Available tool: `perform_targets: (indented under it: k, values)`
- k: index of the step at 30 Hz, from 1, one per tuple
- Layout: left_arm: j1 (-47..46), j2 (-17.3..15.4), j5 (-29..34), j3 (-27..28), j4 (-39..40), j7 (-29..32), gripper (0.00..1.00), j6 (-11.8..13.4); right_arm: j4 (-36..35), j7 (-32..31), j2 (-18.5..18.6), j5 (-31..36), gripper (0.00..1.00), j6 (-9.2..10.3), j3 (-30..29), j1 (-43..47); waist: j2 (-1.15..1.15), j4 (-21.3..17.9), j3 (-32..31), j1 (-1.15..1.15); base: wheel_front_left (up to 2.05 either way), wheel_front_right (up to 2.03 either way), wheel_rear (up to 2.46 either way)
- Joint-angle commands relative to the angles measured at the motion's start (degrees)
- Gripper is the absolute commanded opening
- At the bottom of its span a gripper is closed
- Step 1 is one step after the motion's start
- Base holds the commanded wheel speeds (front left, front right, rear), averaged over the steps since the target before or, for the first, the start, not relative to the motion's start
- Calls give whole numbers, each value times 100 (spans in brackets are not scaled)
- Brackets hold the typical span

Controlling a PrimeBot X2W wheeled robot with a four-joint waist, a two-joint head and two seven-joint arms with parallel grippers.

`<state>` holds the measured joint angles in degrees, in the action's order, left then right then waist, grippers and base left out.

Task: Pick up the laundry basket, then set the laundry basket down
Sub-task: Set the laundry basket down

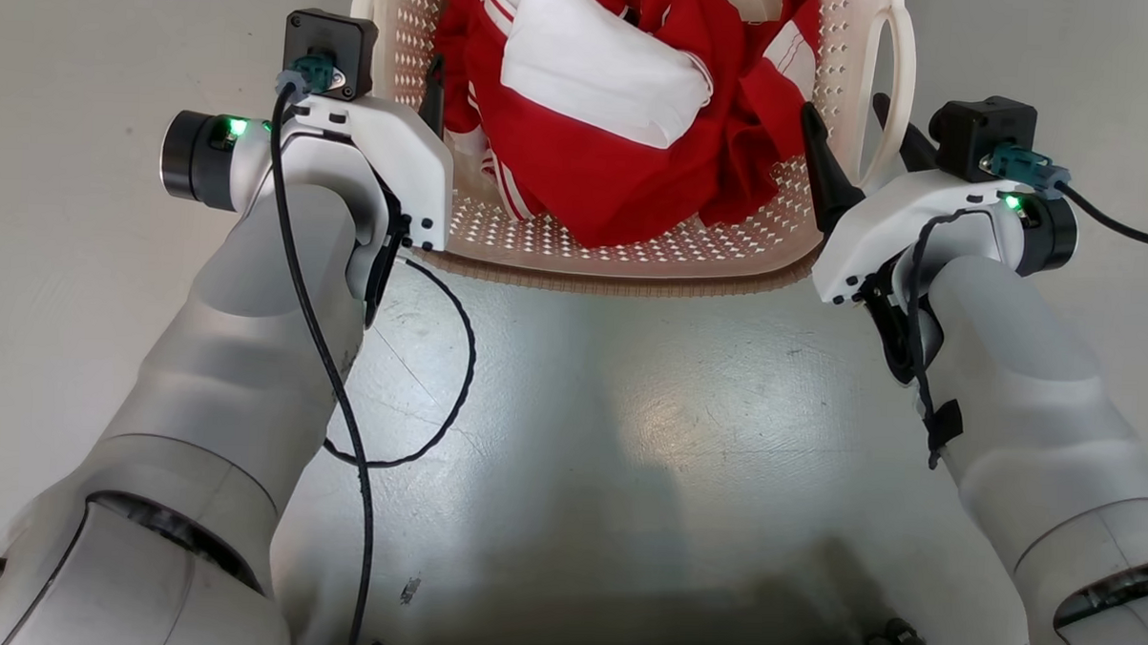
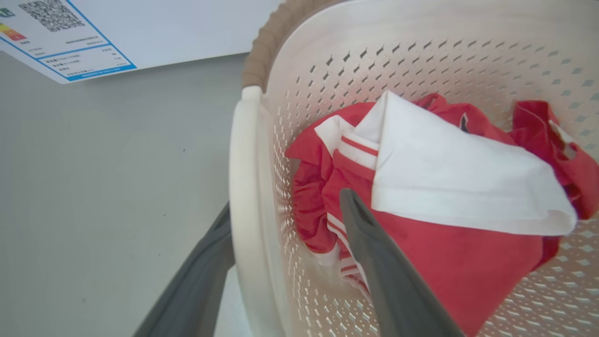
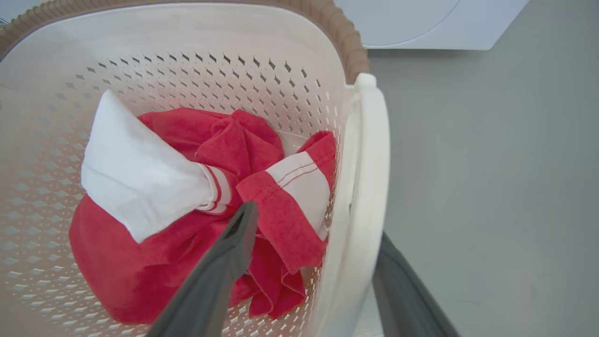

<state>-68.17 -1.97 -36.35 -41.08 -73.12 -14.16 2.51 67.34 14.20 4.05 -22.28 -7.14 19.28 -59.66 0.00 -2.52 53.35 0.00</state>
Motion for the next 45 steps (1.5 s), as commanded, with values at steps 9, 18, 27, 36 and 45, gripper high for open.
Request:
perform_targets:
  k: [9,18,27,36,45]
  values:
    - [-62,-100,-100,25,-7,-35,100,36,-139,80,-117,136,100,-35,-72,309,0,-8,-64,0,0,0,0]
    - [-163,-98,-144,-28,-39,47,100,27,-165,80,-117,126,100,-35,-85,336,0,-35,-8,0,0,0,0]
    - [-182,-155,-172,-61,-55,30,100,-19,-159,80,-117,148,100,-35,-174,346,0,-93,-6,0,0,0,0]
    - [-192,-183,-257,-20,-63,-9,100,-8,-145,80,-117,348,100,-35,-450,331,0,-112,7,0,0,0,0]
    - [-163,-198,-313,1,-68,-42,100,27,-209,80,-117,557,100,-35,-751,408,0,-127,-24,0,0,0,0]
